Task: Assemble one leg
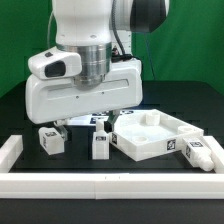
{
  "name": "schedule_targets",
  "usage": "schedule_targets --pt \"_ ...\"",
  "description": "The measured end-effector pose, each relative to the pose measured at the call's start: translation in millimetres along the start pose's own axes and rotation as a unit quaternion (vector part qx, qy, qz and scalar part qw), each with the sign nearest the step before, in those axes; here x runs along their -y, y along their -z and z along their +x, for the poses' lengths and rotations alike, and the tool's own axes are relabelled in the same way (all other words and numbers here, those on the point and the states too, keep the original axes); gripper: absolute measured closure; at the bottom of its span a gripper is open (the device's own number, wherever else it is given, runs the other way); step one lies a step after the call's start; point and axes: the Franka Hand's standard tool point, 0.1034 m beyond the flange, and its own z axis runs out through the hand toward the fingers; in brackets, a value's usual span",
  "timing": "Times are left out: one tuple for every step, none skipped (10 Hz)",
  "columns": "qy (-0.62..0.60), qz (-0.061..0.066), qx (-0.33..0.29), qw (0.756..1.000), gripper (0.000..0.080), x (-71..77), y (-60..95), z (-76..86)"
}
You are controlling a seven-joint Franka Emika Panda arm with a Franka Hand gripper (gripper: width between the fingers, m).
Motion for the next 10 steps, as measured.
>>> schedule_targets --pt "-0.014 0.000 0.000 1.000 0.0151 10.6 1.2 6.4" --pt "-0.032 0.006 0.007 0.999 0.0151 26.7 5.3 19.1" --pt "-0.048 0.009 0.007 0.999 0.0151 44.9 11.2 36.9" --pt "-0.060 0.009 0.004 0.998 0.0151 62.1 14.9 52.3" --pt "-0.082 0.008 0.000 0.997 0.0151 80.9 16.7 65.9" --pt "-0.092 0.006 -0.002 0.996 0.0151 97.0 15.1 72.1" --pt "-0.094 0.005 0.001 0.996 0.0151 103.4 11.6 70.0" --pt "-0.091 0.005 0.001 0.996 0.0151 99.4 11.9 68.9" --pt "-0.093 0.005 0.001 0.996 0.0151 98.1 11.8 68.4" --pt "-0.092 0.005 0.001 0.996 0.0151 98.6 11.7 68.5"
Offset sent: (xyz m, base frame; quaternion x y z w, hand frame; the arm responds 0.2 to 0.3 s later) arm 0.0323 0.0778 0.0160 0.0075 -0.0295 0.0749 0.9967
